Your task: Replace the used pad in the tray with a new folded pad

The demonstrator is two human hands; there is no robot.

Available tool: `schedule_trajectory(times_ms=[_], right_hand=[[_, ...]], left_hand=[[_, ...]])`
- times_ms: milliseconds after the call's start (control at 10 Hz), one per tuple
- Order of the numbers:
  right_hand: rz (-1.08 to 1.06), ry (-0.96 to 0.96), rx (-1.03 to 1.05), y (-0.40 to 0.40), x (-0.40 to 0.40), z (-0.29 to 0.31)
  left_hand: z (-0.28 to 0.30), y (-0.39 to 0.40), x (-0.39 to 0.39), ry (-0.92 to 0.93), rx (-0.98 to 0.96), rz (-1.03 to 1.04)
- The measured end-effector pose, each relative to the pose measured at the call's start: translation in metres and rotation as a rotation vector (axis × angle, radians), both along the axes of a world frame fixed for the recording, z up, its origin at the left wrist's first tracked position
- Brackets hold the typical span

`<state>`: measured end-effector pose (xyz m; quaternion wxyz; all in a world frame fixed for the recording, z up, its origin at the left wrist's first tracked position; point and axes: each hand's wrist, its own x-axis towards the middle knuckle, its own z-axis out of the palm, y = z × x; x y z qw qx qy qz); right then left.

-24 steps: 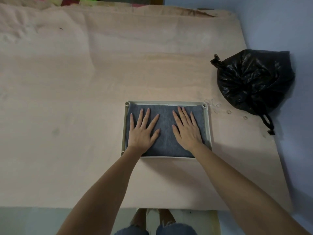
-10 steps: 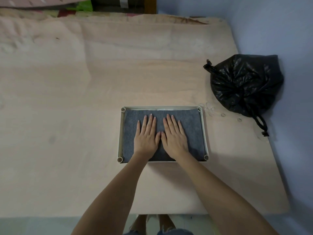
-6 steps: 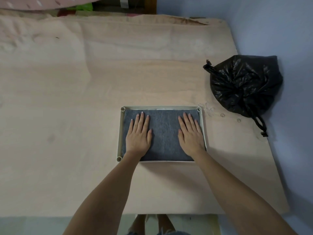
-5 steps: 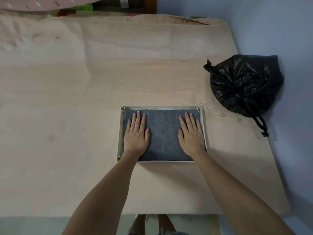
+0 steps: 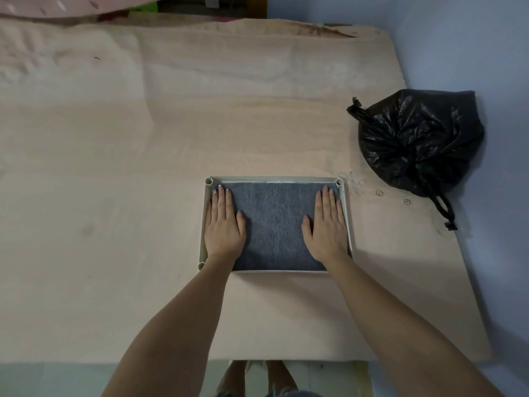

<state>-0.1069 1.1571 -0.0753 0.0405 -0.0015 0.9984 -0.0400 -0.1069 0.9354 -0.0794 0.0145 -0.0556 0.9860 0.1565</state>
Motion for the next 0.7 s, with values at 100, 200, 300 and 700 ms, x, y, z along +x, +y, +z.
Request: schedule_trajectory(times_ms=[100, 200, 300, 700], right_hand=[[0.006, -0.007, 0.003, 0.001, -0.001, -0.002], [0.008, -0.032, 0.012, 0.001, -0.003, -0.003], [0.008, -0.064, 0.027, 0.0, -0.004, -0.001], [0.045, -0.133, 0.126, -0.023, -0.016, 0.058]], left_hand=[[0.0, 0.0, 0.0, -0.001, -0.001, -0.004], [0.0, 0.001, -0.001, -0.011, -0.011, -0.004], [0.0, 0.0, -0.001, -0.024, -0.036, -0.016], [0.06, 0.01, -0.016, -0.152, -0.067, -0.096]])
